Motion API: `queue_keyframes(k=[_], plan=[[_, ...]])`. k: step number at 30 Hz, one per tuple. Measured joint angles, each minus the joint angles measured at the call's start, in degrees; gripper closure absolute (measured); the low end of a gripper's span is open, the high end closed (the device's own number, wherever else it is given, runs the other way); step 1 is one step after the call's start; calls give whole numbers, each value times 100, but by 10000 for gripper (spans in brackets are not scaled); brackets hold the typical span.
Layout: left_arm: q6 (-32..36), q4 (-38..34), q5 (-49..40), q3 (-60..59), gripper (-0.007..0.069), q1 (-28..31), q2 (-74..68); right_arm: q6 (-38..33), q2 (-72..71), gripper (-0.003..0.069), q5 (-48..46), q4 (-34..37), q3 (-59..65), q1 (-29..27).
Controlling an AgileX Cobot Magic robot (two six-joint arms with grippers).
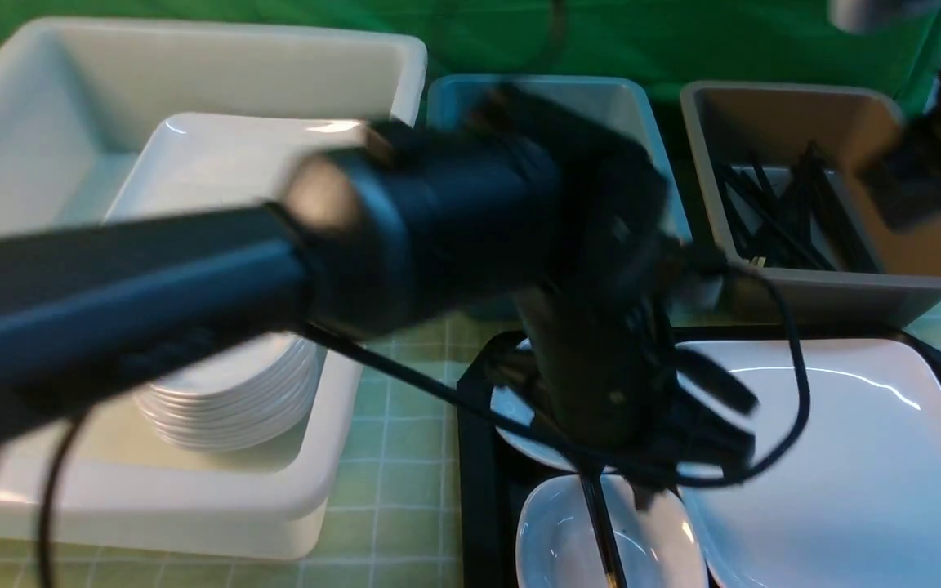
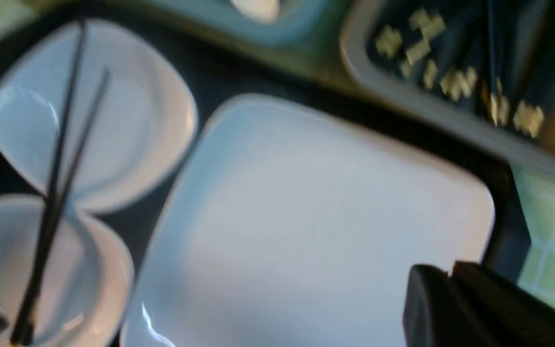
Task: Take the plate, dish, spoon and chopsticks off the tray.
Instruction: Use the left arm to grab a pair of chopsticks from the plate, then use the left arm to put the chopsticks into the small storage box on the right
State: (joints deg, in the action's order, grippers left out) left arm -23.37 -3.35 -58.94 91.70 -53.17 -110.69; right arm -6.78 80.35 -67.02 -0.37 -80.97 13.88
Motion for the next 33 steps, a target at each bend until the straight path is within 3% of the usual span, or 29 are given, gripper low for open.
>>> queue_keyframes(k=[5,10,12,15,16,19,21,26,33], plan=[[-677,29,-59,0,121,-70,-490,0,-954,575,276,-7,929,-100],[-1000,76,37,0,104,-65,-844,0,-1537,565,306,37,1164,-100],[-1034,76,90,2,139,-65,-928,0,-1656,560,316,37,1169,-100],[-1058,76,111,2,287,-65,-1004,0,-1746,553,310,37,1169,-100],[-1058,76,111,2,300,-65,-1005,0,-1743,553,310,37,1169,-100],[-1056,149,105,2,525,-65,-1012,0,-1748,547,275,37,1175,-100],[-1021,197,111,2,596,-65,-1006,0,-1748,543,204,37,1190,-100],[-898,241,11,6,610,-65,-847,0,-1748,536,90,37,1202,-100],[-196,335,-42,684,611,-57,-133,0,-1754,533,169,37,1202,-100]])
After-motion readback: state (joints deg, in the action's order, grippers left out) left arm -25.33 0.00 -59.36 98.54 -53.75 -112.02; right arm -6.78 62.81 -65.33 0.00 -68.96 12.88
